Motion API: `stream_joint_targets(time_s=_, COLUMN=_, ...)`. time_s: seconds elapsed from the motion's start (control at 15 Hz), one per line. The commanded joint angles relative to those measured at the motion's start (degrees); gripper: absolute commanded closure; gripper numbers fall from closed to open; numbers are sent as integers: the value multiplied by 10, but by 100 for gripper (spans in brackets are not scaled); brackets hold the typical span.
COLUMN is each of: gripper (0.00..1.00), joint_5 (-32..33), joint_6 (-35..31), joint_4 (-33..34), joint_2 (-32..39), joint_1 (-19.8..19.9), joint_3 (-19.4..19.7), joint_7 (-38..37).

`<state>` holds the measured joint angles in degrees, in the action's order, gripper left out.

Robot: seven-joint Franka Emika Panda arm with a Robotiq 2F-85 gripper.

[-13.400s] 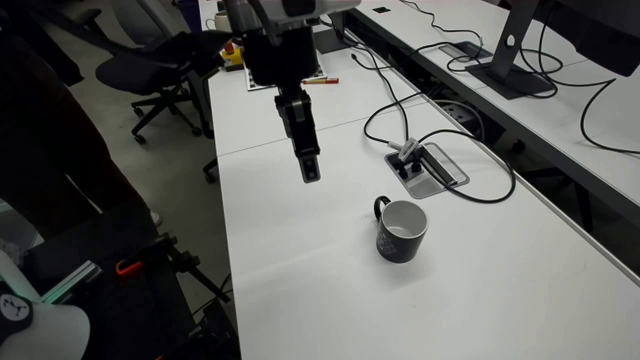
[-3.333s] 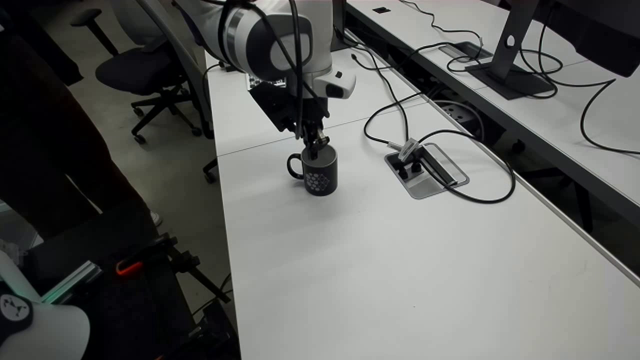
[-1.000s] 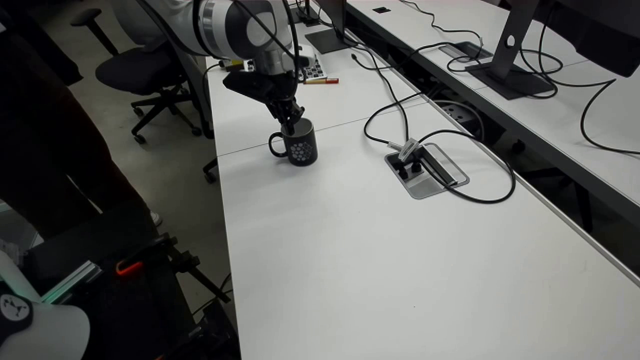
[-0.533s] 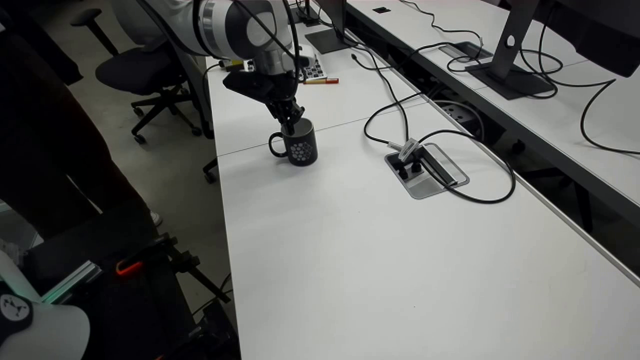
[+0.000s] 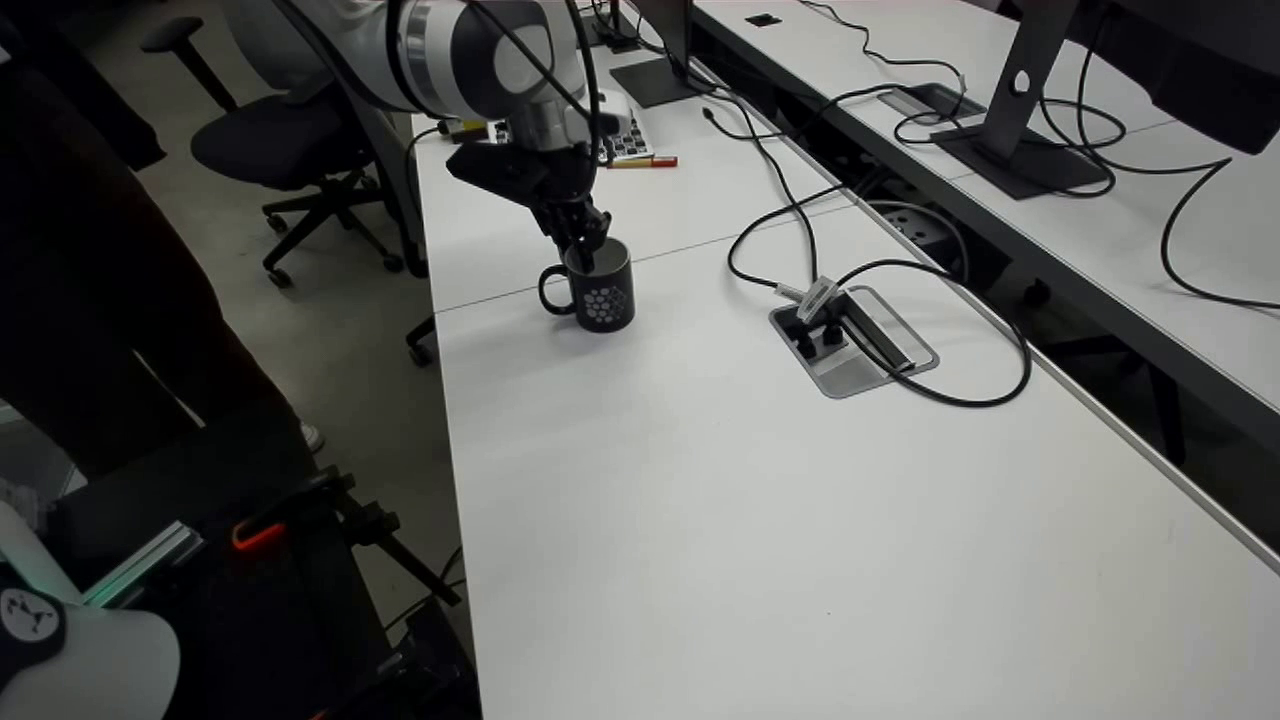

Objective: Move the black cup to the left

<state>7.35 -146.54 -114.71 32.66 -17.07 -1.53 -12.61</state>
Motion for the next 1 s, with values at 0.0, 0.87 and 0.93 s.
stream_joint_targets(time_s=0.0, gripper=36, joint_5=-3, joint_6=7, joint_4=2, joint_2=0, joint_1=6, joint_3=-6, joint_7=0)
stream_joint_targets(time_s=0.87, gripper=0, joint_5=-9, joint_6=4, joint_4=-1, joint_2=-9, joint_1=11, joint_3=-11, joint_7=4)
stream_joint_targets(time_s=0.93, gripper=0, joint_5=-7, joint_6=-1, joint_4=-6, joint_2=-20, joint_1=11, joint_3=-9, joint_7=2)
